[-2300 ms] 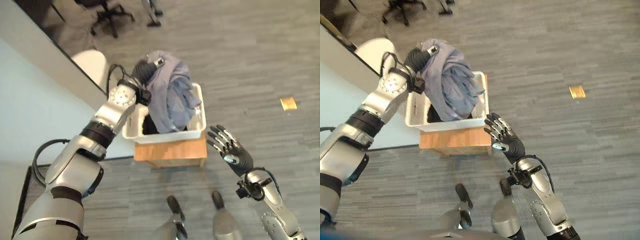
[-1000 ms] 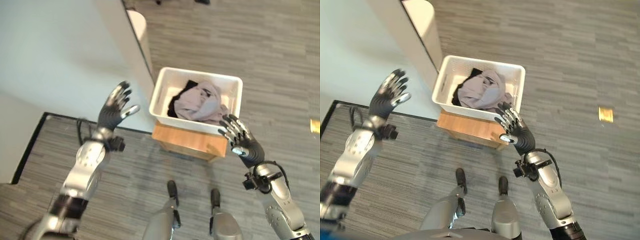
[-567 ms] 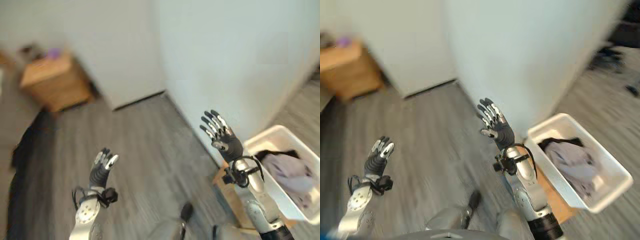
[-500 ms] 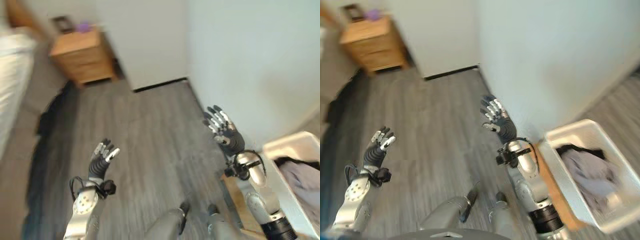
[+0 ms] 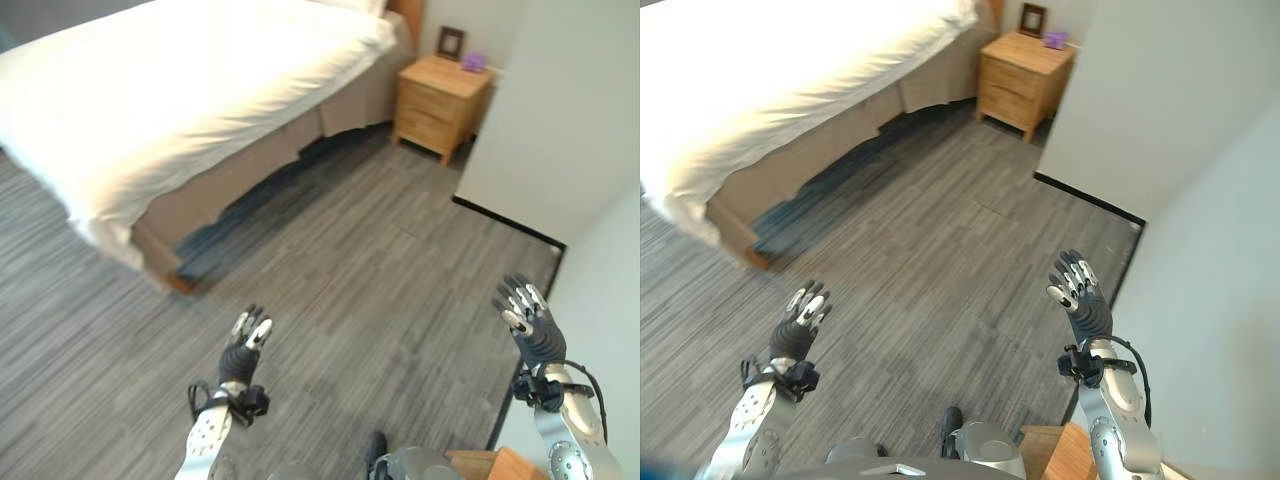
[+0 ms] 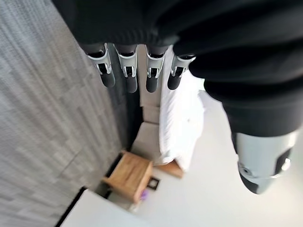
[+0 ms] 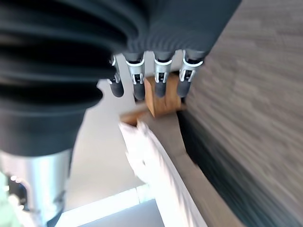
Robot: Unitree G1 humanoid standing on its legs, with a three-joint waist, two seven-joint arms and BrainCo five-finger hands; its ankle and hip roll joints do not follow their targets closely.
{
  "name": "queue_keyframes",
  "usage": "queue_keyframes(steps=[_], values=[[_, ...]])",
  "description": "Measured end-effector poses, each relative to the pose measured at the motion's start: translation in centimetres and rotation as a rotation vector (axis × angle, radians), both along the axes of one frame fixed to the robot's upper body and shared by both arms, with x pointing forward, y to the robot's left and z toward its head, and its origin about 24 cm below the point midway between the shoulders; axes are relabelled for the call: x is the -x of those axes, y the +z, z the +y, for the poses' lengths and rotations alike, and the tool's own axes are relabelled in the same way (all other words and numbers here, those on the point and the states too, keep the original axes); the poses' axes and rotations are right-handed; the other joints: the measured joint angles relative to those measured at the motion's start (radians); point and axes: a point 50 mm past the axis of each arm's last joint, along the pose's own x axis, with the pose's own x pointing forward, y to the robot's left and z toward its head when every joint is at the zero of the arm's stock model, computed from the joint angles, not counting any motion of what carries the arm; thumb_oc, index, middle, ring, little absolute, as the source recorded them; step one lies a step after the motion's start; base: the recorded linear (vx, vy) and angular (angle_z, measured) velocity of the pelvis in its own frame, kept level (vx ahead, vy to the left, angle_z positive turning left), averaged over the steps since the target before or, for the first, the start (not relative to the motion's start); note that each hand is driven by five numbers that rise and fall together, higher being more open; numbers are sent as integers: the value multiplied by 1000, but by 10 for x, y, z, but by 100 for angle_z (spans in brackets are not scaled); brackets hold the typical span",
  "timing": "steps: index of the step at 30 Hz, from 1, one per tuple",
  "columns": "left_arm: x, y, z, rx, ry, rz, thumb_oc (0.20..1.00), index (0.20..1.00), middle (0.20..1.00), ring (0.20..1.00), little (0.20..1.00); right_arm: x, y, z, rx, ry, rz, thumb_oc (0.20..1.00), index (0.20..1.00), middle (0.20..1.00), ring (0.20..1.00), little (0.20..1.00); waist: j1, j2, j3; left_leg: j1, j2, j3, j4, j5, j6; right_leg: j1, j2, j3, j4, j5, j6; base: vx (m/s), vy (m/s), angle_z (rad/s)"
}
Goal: Pick up bed clothes into laundry basket.
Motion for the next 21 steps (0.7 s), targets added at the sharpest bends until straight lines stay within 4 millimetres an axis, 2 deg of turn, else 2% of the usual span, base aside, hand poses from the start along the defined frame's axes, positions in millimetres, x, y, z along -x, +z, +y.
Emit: queue_keyframes(steps=[1,2,3,4,5,6,7,8,9,11,12,13,14,16,18,19,21], values=[[1,3,1,-5,4,-10,1000,1000,1000,1000,1000,-8,5,9,-6,44,-26,1000,1000,1000,1000,1000,25,2,-2,11,-52,-51,-49,32,50,-13,-30,-4,10,14,25,-3,212,89],[2,2,1,-5,9,-3,1000,1000,1000,1000,1000,-11,6,12,-4,56,-35,1000,1000,1000,1000,1000,31,5,-3,8,-74,-83,-47,39,64,-24,-57,-6,52,7,36,7,190,29],[1,1,0,-4,10,-1,1000,1000,1000,1000,1000,-11,7,11,0,60,-36,1000,1000,1000,1000,1000,25,8,0,6,-85,-107,-41,36,81,-53,-93,-18,134,-1,70,-15,35,49],[1,0,-1,1,14,4,1000,1000,1000,1000,1000,-9,5,10,7,62,-26,1000,1000,1000,1000,1000,14,25,-5,2,-81,-117,-40,61,116,-82,-120,-7,219,-2,103,-7,11,67],[4,-2,0,-1,20,12,1000,1000,1000,1000,1000,-6,1,8,8,57,-7,1000,1000,1000,1000,1000,14,34,-8,-1,-80,-129,-39,63,130,-104,-145,14,286,-21,116,92,-59,111],[1,-1,5,-32,29,4,1000,1000,1000,1000,1000,-1,-6,9,13,60,26,1000,1000,1000,1000,1000,-6,37,-11,-46,-89,-211,-7,67,129,-161,-131,237,400,-39,150,88,-39,140],[1,-2,11,-48,45,15,1000,1000,1000,1000,1000,2,-10,10,9,63,44,1000,1000,1000,1000,1000,-27,34,-19,-69,-94,-250,3,74,133,-157,-121,351,382,-60,173,122,-40,123],[5,-5,18,-65,66,30,1000,1000,1000,1000,1000,-1,-15,9,11,67,61,1000,1000,1000,1000,1000,-18,29,-20,-77,-102,-269,1,85,142,-156,-106,446,338,-75,175,20,-75,73],[6,-11,23,-82,82,61,1000,1000,1000,1000,1000,-3,-20,9,6,59,83,1000,1000,1000,1000,1000,-15,31,-19,-90,-102,-283,3,90,136,-134,-94,513,260,-83,190,30,-89,32],[6,-12,29,-124,94,78,1000,1000,1000,1000,1000,2,-32,9,0,48,139,1000,1000,1000,1000,1000,7,18,-26,-101,-124,-313,-16,115,121,-98,-118,496,114,-80,188,31,-128,62],[4,-10,31,-140,92,72,1000,1000,1000,1000,1000,8,-40,9,-9,41,176,1000,1000,1000,1000,1000,-6,3,-28,-103,-140,-356,-15,117,124,-48,-129,478,43,-71,176,72,-158,114],[8,-11,32,-149,98,79,1000,1000,1000,1000,1000,14,-54,12,-19,50,245,1000,1000,1000,1000,1000,7,-16,-37,-72,-154,-364,-49,133,118,14,-143,425,-11,-45,164,60,-101,101],[12,-13,35,-152,108,91,1000,1000,1000,1000,1000,16,-59,14,-22,59,274,1000,1000,1000,1000,1000,23,-26,-46,-62,-162,-364,-55,139,116,40,-141,424,-41,-22,160,25,-72,58],[24,-21,31,-118,128,125,1000,1000,1000,1000,1000,14,-58,15,-22,68,270,1000,1000,1000,1000,1000,51,-19,-61,-55,-156,-386,-82,145,105,74,-136,415,-94,62,176,6,-46,26],[32,-27,28,-106,125,155,1000,1000,1000,1000,1000,15,-56,15,-23,73,264,1000,1000,1000,1000,1000,52,-12,-63,-43,-138,-406,-98,159,89,95,-117,392,-128,77,168,10,-97,30],[37,-32,24,-74,131,171,1000,1000,1000,1000,1000,14,-56,16,-23,79,264,1000,1000,1000,1000,1000,60,-14,-66,-40,-121,-424,-113,169,73,120,-100,373,-157,95,163,3,-95,28],[38,-35,16,-38,134,180,1000,1000,1000,1000,1000,15,-57,16,-23,78,269,1000,1000,1000,1000,1000,56,-21,-74,-39,-105,-433,-125,175,65,133,-85,358,-176,99,155,-1,-58,23]])
